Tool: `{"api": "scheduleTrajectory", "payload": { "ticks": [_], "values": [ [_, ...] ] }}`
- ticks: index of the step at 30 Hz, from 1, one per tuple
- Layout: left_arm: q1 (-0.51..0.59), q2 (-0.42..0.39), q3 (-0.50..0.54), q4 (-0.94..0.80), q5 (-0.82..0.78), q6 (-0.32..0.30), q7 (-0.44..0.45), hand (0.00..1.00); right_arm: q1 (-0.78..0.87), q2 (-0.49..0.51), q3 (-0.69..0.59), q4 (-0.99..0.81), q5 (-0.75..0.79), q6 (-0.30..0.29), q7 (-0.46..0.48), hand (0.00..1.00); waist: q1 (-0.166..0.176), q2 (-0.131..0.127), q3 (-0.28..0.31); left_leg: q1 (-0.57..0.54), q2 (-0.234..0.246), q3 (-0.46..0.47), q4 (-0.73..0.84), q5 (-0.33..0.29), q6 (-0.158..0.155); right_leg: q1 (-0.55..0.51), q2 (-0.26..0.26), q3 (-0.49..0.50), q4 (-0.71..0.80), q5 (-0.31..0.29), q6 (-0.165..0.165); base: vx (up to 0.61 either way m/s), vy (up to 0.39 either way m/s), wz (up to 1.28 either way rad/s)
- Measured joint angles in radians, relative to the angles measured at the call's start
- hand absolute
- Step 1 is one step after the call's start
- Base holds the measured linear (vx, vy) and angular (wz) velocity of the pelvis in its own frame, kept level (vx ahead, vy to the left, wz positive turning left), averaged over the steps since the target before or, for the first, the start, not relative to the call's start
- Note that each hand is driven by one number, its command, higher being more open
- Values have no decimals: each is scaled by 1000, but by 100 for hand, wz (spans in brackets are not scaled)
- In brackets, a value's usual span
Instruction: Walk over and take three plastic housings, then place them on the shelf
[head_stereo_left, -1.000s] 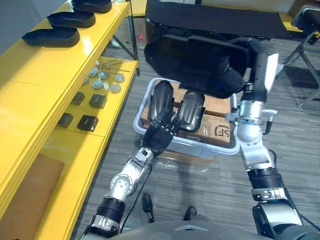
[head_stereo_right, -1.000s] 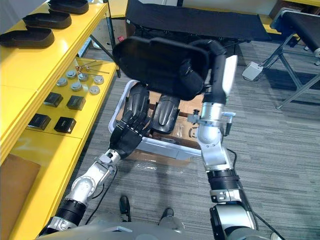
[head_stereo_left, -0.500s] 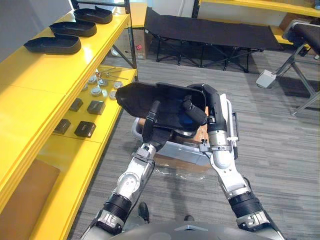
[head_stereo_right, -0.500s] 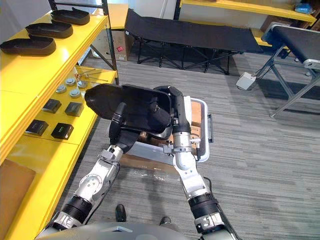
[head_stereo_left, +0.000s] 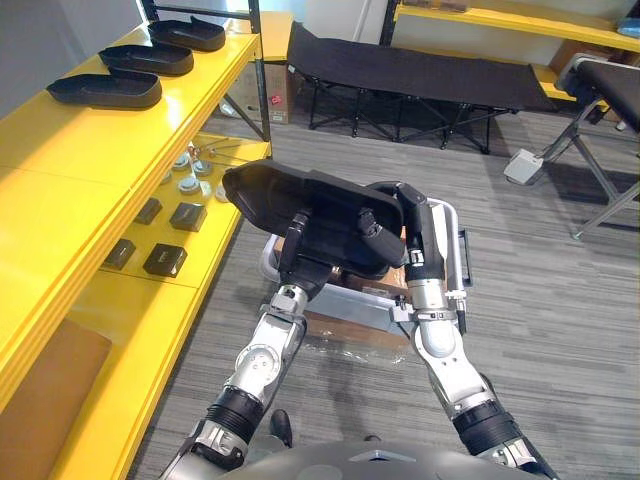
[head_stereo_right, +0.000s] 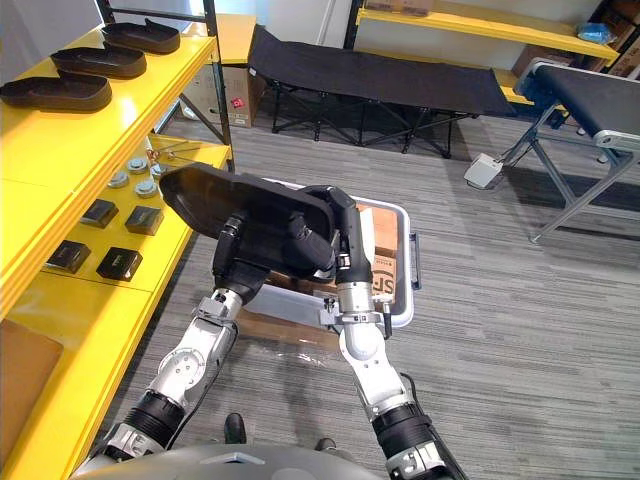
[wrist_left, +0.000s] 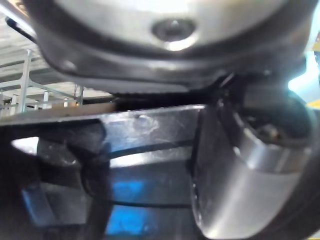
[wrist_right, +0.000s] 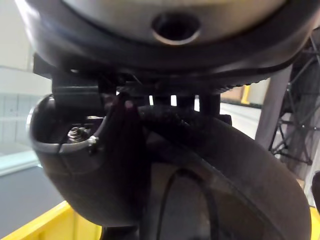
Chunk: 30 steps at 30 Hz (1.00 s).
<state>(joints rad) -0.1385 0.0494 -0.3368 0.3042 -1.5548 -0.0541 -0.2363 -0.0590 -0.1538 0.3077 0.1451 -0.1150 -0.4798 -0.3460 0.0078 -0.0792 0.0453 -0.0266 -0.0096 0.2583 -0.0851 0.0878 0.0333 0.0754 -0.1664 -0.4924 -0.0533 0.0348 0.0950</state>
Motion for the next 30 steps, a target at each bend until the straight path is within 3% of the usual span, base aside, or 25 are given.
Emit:
{"api": "scheduleTrajectory", "payload": {
  "ticks": [6,9,10,15,18,20,23,25,30],
  "values": [
    [5,0,-10,-14,6,-21,20,0,2,-7,20,-1,4,10,-32,0,-5,-3,-2,-1,-4,-7,0,0,0,1,-2,-12,3,0,-1,5,19,3],
    [35,0,-18,-68,24,-60,33,0,6,-9,35,-21,5,7,-36,0,-11,-3,-2,-2,-6,-9,0,0,0,0,-5,-21,6,-3,-3,9,21,2],
    [39,0,-20,-82,31,-76,39,0,7,-9,38,-27,5,7,-37,100,-11,-3,-2,-2,-6,-11,1,0,0,0,-5,-23,7,-4,-5,16,30,5],
    [67,0,-7,-170,130,-156,68,0,11,-31,82,-41,5,1,-32,100,-9,-2,-2,-1,-7,-18,1,0,0,0,-6,-27,14,-8,-10,6,15,2],
    [71,-1,23,-242,320,-210,119,0,53,-46,108,-35,15,26,-14,100,-1,-2,-2,-1,-8,-22,1,0,0,-1,-6,-32,14,-9,-12,2,27,5],
    [72,-1,48,-330,551,-258,211,0,95,-37,155,-15,30,40,5,100,3,4,-2,-1,-10,-24,1,0,0,-2,-7,-36,14,-11,-13,0,0,0],
    [74,-18,67,-384,750,-259,328,0,88,24,149,1,48,56,7,100,3,26,-8,-1,-14,-25,1,0,0,-2,-8,-37,14,-10,-13,0,13,0],
    [74,-19,86,-398,823,-259,361,0,84,26,146,0,41,57,13,100,4,31,-11,-1,-15,-25,1,0,0,-2,-9,-37,14,-10,-12,0,18,0],
    [135,-4,317,-444,1179,-262,531,0,130,-15,43,-103,55,86,146,100,-6,37,-11,0,-11,-21,1,-1,0,-2,-5,-25,5,-9,-11,6,17,-5]
  ]
}}
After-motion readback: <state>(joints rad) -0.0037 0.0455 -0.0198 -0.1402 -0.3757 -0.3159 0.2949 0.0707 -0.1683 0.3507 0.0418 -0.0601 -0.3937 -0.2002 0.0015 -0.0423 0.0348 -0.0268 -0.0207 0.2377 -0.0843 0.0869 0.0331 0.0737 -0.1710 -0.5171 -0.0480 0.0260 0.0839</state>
